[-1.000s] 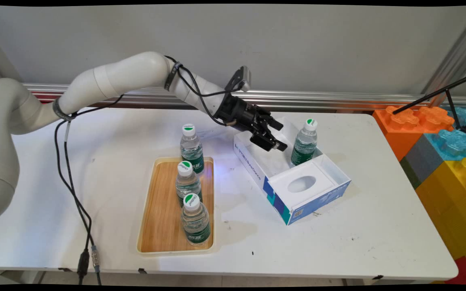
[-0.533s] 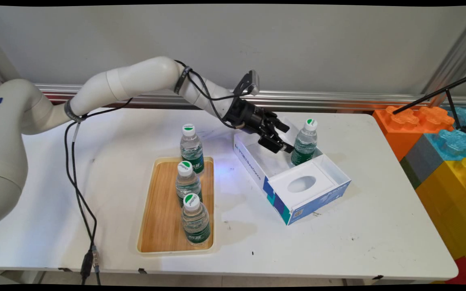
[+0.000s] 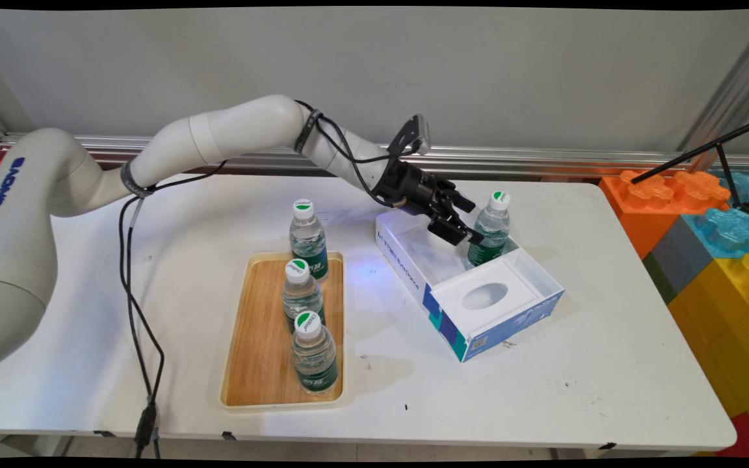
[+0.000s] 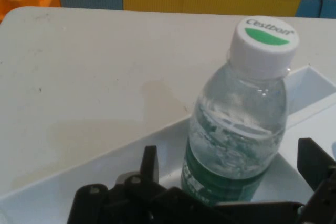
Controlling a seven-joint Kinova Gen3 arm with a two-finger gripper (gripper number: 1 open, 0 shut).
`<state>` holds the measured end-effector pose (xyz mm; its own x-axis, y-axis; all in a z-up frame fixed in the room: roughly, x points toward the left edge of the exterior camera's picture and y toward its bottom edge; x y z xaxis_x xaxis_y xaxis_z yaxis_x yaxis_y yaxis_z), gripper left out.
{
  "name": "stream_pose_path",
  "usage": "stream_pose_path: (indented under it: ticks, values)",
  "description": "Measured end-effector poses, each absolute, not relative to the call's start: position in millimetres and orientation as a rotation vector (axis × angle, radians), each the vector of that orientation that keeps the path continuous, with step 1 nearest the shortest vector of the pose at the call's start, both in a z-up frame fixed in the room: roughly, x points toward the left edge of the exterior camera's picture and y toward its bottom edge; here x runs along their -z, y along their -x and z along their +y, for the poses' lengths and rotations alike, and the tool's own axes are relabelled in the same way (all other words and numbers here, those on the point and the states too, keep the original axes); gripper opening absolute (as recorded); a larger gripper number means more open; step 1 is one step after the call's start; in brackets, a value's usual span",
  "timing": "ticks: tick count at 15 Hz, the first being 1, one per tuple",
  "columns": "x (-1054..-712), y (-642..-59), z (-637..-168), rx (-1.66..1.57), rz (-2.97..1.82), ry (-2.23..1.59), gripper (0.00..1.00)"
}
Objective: Pick up the green bottle from the white box
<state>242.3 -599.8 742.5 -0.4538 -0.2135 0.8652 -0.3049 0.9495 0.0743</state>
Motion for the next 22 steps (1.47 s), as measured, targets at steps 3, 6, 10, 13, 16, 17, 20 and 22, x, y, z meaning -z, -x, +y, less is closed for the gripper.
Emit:
stream_pose_path:
  ticks: [3,6,10,13,16,17,20,22]
  values:
    - [-739.5,-237.0,-603.9,-0.110,-2.056,-0.371,1.00]
    - [-738.4,-232.6,-606.4,-0.109,-2.052,-0.372,1.00]
    - [-737.5,-226.4,-609.3,-0.108,-2.046,-0.374,1.00]
    - [-736.4,-221.5,-611.4,-0.107,-2.043,-0.374,1.00]
    - [-734.3,-217.0,-612.8,-0.106,-2.041,-0.374,1.00]
    - [-733.7,-215.7,-613.0,-0.106,-2.040,-0.374,1.00]
    - [-731.6,-211.6,-613.4,-0.103,-2.037,-0.373,1.00]
    - [-730.1,-209.2,-613.7,-0.104,-2.035,-0.370,1.00]
